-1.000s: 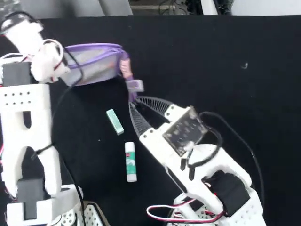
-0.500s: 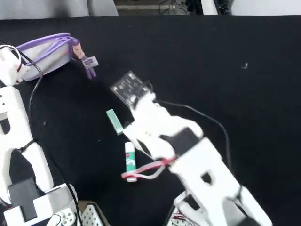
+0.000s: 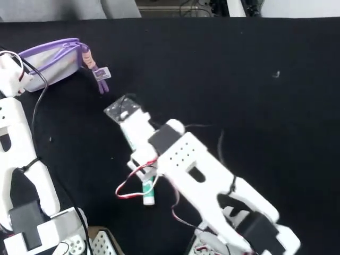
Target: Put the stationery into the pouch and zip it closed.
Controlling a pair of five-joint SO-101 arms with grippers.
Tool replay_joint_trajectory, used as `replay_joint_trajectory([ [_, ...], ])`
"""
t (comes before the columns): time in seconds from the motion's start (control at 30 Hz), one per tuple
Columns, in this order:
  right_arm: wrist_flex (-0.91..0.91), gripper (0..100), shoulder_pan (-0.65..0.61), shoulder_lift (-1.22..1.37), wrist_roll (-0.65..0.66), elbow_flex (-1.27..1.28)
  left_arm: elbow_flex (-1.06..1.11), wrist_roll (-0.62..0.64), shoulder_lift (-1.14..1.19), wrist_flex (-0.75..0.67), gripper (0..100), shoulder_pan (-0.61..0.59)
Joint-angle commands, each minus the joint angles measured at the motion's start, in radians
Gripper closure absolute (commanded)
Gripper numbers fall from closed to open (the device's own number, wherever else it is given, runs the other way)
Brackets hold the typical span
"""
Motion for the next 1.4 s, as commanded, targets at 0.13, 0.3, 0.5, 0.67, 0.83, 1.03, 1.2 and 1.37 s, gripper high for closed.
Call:
replay_joint_trajectory([
  [0.13,-0.163,83.5,-0.014,0.17,-0.152,-0.035,-0.01,0.012,-0.034,-0.026,97,-0.01],
  [0.3,-0.224,83.5,-0.012,0.242,-0.229,-0.038,0.002,0.012,-0.034,-0.029,97,-0.01],
  [0.5,-0.232,83.5,-0.011,0.275,-0.259,-0.038,0.013,0.012,-0.035,-0.032,97,-0.005],
  [0.67,-0.255,83.5,0.0,0.335,-0.262,-0.039,0.013,0.012,-0.035,-0.032,97,-0.007],
  [0.83,-0.244,83.5,0.048,0.4,-0.262,-0.074,0.013,0.012,-0.035,-0.029,97,-0.005],
  [1.03,-0.249,83.5,0.051,0.472,-0.262,-0.11,0.013,0.012,-0.035,-0.031,97,-0.005],
  [1.2,-0.244,83.5,0.049,0.567,-0.262,-0.168,0.013,0.012,-0.034,-0.029,97,-0.004],
  [1.37,-0.166,87.7,0.054,0.642,-0.262,-0.252,0.015,0.012,-0.034,-0.026,97,-0.004],
])
